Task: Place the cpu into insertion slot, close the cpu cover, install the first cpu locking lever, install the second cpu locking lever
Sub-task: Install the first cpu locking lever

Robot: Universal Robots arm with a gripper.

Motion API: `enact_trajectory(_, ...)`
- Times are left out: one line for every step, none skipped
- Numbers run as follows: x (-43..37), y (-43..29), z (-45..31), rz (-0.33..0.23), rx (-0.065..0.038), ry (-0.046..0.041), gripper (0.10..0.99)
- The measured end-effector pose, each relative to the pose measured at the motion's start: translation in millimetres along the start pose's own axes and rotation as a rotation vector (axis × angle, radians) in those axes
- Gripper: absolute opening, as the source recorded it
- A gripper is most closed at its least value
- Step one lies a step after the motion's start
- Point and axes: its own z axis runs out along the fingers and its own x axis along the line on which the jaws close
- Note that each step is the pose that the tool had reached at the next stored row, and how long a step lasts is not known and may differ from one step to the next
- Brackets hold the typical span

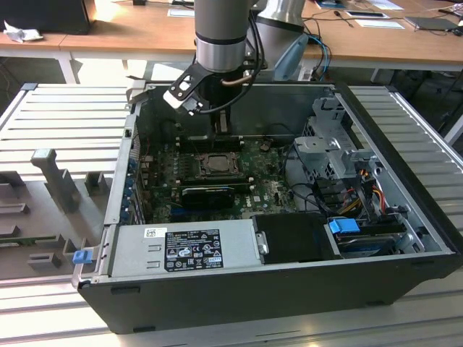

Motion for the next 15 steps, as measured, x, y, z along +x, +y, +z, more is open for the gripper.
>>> enact_trajectory(0.2, 0.1, -4.6, 0.000, 0.000, -0.0001, 0.106)
enact_trajectory(0.4, 0.3, -10.4, 0.000, 0.000, -0.0001, 0.106)
enact_trajectory(0.5, 0.4, -13.3, 0.000, 0.000, 0.0000, 0.106)
enact_trajectory(0.5, 0.4, -14.2, 0.000, 0.000, -0.0001, 0.106)
enact_trajectory(0.5, 0.4, -14.2, -0.001, 0.000, 0.0001, 0.106)
enact_trajectory(0.5, 0.4, -14.2, -0.022, 0.001, -0.0003, 0.106)
enact_trajectory(0.5, 0.4, -14.3, -0.055, 0.002, -0.0007, 0.106)
enact_trajectory(0.5, 0.4, -14.1, -0.091, 0.004, -0.0012, 0.106)
enact_trajectory(0.6, -0.5, -13.8, -0.116, 0.006, -0.0023, 0.106)
enact_trajectory(0.6, -0.9, -13.8, -0.121, 0.006, -0.0023, 0.106)
enact_trajectory(0.6, -1.0, -13.7, -0.128, 0.006, -0.0020, 0.106)
enact_trajectory(0.6, -1.6, -13.4, -0.136, 0.007, -0.0016, 0.106)
enact_trajectory(0.6, -2.0, -13.3, -0.143, 0.007, -0.0014, 0.106)
enact_trajectory(0.6, -2.0, -13.3, -0.159, 0.008, -0.0009, 0.106)
enact_trajectory(0.6, -2.0, -13.3, -0.170, 0.008, -0.0007, 0.106)
